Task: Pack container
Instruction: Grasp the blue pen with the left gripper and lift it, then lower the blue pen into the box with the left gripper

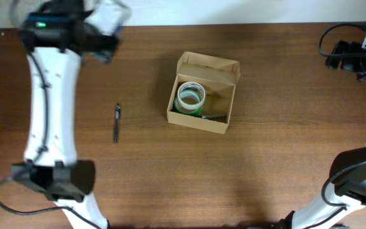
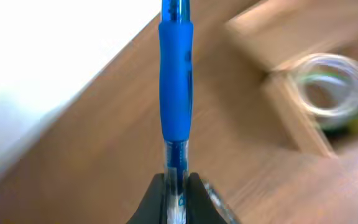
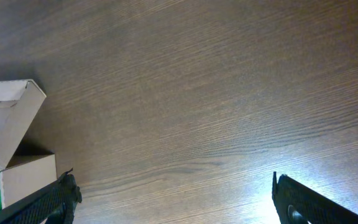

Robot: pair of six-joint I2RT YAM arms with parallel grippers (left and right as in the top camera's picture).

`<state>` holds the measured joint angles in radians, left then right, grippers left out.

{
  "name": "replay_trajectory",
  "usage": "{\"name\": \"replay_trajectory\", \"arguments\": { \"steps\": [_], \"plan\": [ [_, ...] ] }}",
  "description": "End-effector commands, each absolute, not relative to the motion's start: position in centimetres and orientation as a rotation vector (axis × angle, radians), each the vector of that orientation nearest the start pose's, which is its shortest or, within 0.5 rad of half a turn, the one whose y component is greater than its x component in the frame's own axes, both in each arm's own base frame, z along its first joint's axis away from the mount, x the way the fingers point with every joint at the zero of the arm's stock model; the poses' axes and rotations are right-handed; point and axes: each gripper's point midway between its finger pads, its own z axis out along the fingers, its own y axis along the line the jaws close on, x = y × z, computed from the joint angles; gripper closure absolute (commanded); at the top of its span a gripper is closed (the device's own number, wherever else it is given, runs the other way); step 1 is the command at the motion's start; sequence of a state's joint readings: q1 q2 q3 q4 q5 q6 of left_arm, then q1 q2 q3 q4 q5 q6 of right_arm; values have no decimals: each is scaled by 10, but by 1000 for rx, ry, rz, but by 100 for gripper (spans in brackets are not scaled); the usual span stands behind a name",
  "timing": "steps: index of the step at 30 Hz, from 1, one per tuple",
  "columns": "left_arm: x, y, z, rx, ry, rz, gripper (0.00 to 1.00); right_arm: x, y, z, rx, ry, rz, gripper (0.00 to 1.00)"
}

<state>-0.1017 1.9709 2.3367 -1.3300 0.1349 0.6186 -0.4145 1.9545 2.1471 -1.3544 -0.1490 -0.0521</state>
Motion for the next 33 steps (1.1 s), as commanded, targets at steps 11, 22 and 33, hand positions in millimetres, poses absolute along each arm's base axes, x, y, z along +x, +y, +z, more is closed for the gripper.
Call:
{"name": "replay_trajectory", "arguments": {
  "steps": [11,22,33],
  "plan": [
    [366,-256,220,2229,1745,82,98,418,-154,241,454,2668,81,1],
    [362,-268,132,2401,1850,-74,98,418,-154,241,453,2668,81,1],
    [354,-275,97,2452,1894,-201,98,418,-154,241,453,2668,81,1]
  ]
}}
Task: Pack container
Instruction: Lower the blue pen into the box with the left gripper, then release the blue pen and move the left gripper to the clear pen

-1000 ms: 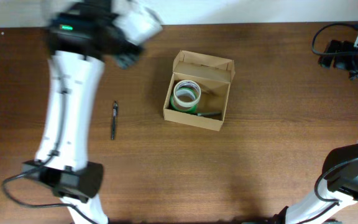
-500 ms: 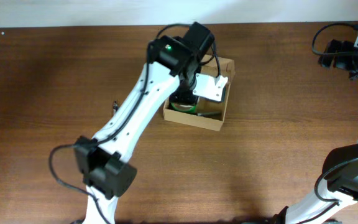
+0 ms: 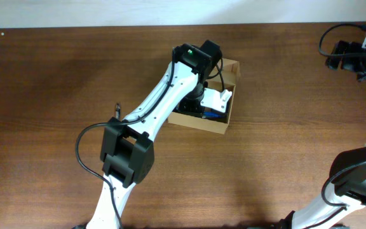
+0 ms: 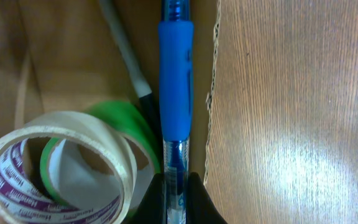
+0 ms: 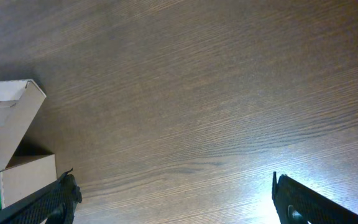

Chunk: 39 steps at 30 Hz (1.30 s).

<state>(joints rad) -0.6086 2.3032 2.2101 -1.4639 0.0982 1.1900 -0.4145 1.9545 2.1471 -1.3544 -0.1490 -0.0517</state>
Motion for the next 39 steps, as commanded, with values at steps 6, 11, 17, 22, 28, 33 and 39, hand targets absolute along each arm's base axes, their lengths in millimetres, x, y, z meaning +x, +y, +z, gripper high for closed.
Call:
{"name": "replay_trajectory", "arguments": {
  "steps": [6,11,17,22,28,33,39],
  "plan": [
    [354,-277,90,-2504,-1935,229,99,418,-154,241,453,2668,81,1],
    [351,-281,86,-2495,-1931,273,98,418,-154,241,454,2668,81,1],
    [349,-281,84,-2492,-1927,276,98,418,-154,241,454,2668,81,1],
    [345,-280,79,-2480,-1914,282,92,418,-154,241,453,2668,81,1],
    [349,-279,83,-2461,-1957,238,76,418,-154,241,454,2668,81,1],
    [375,-273,135,-2438,-2234,19,62,418,-154,241,453,2668,81,1],
    [395,-238,236,-2311,-2713,-186,57,418,-154,241,454,2668,81,1]
  ]
}}
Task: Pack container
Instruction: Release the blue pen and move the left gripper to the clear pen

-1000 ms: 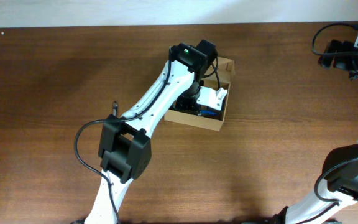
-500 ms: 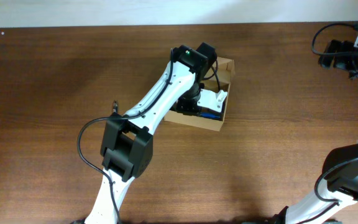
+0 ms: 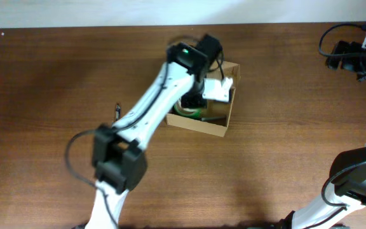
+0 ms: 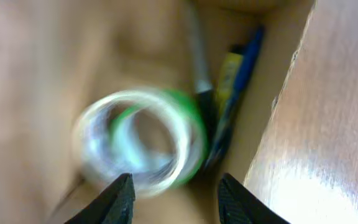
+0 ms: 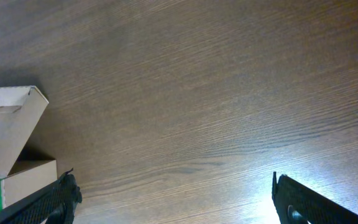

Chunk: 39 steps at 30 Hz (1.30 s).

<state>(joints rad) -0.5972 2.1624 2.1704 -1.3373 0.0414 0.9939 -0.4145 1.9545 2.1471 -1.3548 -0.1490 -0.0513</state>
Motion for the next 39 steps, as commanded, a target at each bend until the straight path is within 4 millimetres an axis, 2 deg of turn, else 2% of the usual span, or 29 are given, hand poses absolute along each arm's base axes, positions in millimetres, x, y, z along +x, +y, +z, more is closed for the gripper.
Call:
{"name": "replay_trajectory", "arguments": {
  "steps": [1,4,5,6,9,11,12,13,14,16,21,26,33,35,39],
  "plan": [
    [400,-226,253,-2248,-2823,-242,57,418,-154,241,453,2668,81,1],
    [407,-177,292,-1972,-3162,-310,57,418,-154,241,454,2668,81,1],
    [407,-160,296,-1852,-3251,-313,57,418,-154,241,453,2668,81,1],
    [406,-135,296,-1654,-3365,-305,57,418,-154,241,453,2668,81,1],
    [398,-77,269,-1082,-3534,-226,57,418,-154,241,453,2668,81,1],
    [390,-43,237,-753,-3538,-194,55,418,-154,241,453,2668,81,1],
    [386,-29,220,-626,-3522,-184,53,418,-154,241,453,2668,81,1],
    [382,-14,196,-506,-3486,-177,52,418,-154,241,453,2668,81,1],
    [379,-6,179,-448,-3460,-168,50,418,-154,241,453,2668,81,1],
    [374,1,150,-366,-3421,-117,47,418,-154,241,453,2668,81,1],
    [366,2,80,-237,-3330,-7,46,418,-154,241,453,2668,81,1],
    [361,-5,30,-218,-3222,68,46,418,-154,241,453,2668,81,1],
    [361,-5,12,-209,-3191,68,48,418,-154,241,453,2669,81,1],
    [361,-5,6,-172,-3181,68,53,418,-154,241,454,2668,81,1],
    [359,-6,-5,-159,-3156,71,53,418,-154,241,453,2668,81,1]
  ]
}}
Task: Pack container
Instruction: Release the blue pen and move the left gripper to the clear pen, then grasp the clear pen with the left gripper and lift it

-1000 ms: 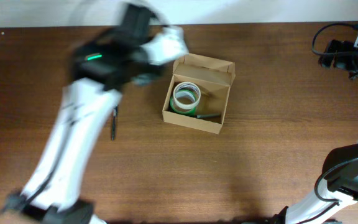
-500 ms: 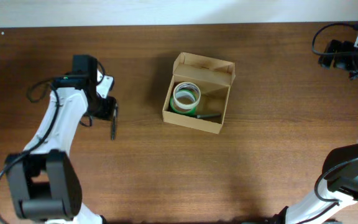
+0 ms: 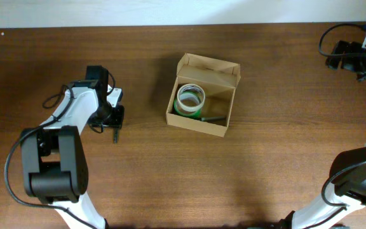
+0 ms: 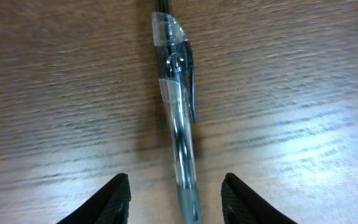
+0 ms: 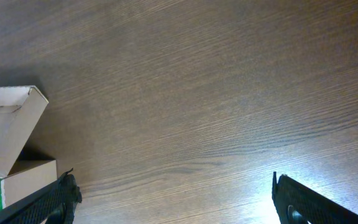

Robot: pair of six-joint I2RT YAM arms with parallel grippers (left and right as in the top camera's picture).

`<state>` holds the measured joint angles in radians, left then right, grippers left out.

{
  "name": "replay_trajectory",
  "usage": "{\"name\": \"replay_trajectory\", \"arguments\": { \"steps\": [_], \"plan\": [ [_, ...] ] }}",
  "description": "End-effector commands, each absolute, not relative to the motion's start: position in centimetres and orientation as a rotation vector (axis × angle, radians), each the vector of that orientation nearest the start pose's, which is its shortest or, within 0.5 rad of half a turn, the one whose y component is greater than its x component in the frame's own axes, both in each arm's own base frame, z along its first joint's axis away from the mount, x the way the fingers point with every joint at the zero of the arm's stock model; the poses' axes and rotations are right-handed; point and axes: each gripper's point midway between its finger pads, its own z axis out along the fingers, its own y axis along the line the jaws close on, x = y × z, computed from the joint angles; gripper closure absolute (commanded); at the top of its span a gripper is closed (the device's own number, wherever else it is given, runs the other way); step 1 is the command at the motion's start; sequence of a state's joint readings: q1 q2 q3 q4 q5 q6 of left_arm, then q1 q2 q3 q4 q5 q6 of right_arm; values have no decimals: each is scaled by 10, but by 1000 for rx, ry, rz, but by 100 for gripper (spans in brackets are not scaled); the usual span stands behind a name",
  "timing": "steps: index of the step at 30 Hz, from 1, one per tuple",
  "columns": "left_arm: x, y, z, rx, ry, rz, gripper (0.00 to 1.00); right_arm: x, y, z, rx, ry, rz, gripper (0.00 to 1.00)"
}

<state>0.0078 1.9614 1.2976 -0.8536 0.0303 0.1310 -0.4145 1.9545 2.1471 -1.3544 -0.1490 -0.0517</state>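
A brown cardboard box (image 3: 231, 109) stands open mid-table, its corner also in the right wrist view (image 5: 5, 134). Inside lie a white tape roll (image 3: 190, 97) on a green roll and a dark marker (image 3: 213, 117). A clear pen (image 4: 178, 118) with a dark clip lies on the wood; its tip (image 3: 115, 135) pokes out below the left gripper. My left gripper (image 4: 176, 202) is open, low over this pen, a finger on each side. My right gripper (image 5: 173, 199) is open and holds nothing, raised at the far right.
The table's back edge meets a white wall (image 3: 170, 11). Black cables (image 3: 335, 48) hang near the right arm at the far right corner. The box's lid flap (image 3: 210, 65) stands up on its far side.
My left gripper has moved from over the box to the clear pen on the left of the table. It is open with the pen between its fingers. The right arm is unchanged.
At first my left gripper held a blue pen at the far left while a clear pen lay on the table. Then it held the blue pen inside the box. Then it was open above the box, the blue pen lying inside. Now it straddles the clear pen.
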Motion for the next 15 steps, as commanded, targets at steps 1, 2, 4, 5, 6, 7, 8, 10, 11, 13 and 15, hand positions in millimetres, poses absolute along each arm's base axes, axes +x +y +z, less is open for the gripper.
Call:
{"name": "replay_trajectory", "arguments": {
  "steps": [1,2,4,5,6,7,8,10,11,13,15],
  "plan": [
    [359,-7,-7,161,3120,-69,53,418,-154,241,453,2668,81,1],
    [360,-8,-8,164,3117,-69,55,418,-154,241,453,2668,81,1],
    [363,-9,-10,170,3111,-67,60,418,-154,241,453,2668,81,1],
    [363,-10,-12,173,3111,-67,62,418,-154,241,453,2668,81,1],
    [363,-10,-13,174,3115,-68,64,418,-154,241,453,2668,81,1],
    [362,-10,-15,175,3118,-68,65,418,-154,241,454,2668,81,1],
    [361,-9,-17,175,3125,-63,66,418,-154,241,453,2668,81,1],
    [360,-9,-21,177,3136,-58,80,418,-154,241,453,2668,81,1],
    [360,-9,-22,177,3138,-59,90,418,-154,241,453,2668,81,1],
    [362,-10,-22,180,3127,-58,98,418,-154,241,453,2668,81,1],
    [367,-10,-19,229,3111,-57,98,418,-154,241,453,2668,81,1]
  ]
}}
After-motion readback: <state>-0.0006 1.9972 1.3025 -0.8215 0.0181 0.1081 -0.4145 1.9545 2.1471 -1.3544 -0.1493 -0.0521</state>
